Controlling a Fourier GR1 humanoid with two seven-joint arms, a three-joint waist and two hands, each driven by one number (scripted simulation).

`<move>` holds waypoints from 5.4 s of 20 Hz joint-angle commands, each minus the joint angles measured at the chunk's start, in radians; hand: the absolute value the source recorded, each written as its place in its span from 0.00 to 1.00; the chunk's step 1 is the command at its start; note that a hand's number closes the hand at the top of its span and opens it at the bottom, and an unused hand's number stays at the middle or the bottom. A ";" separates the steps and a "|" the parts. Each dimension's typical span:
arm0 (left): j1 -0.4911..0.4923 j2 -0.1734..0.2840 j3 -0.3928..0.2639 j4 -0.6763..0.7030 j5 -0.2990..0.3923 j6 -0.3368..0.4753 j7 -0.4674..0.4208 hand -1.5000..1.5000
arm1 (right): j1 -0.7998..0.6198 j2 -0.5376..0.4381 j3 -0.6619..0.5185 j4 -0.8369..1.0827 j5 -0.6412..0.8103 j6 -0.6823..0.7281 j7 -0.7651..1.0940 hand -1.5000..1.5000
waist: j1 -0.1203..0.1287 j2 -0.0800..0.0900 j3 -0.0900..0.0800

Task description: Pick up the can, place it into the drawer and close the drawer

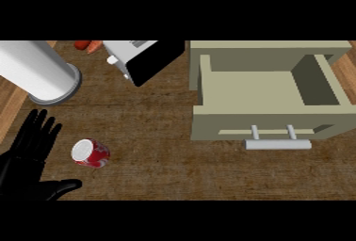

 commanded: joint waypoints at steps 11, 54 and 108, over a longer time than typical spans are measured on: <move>-0.015 -0.003 0.049 0.334 -0.085 0.001 -0.298 0.00 | -0.007 0.018 -0.090 0.009 -0.045 0.074 0.048 0.00 | 0.000 0.000 0.000; -0.320 0.077 0.086 1.156 0.034 -0.218 -0.679 1.00 | -0.001 0.110 -0.179 -0.146 -0.167 0.146 0.210 0.00 | 0.000 -0.001 0.000; -1.098 -0.023 -0.328 0.770 0.009 0.589 -0.128 1.00 | -0.011 0.117 -0.105 -0.115 -0.077 0.085 0.155 0.00 | -0.012 0.003 0.001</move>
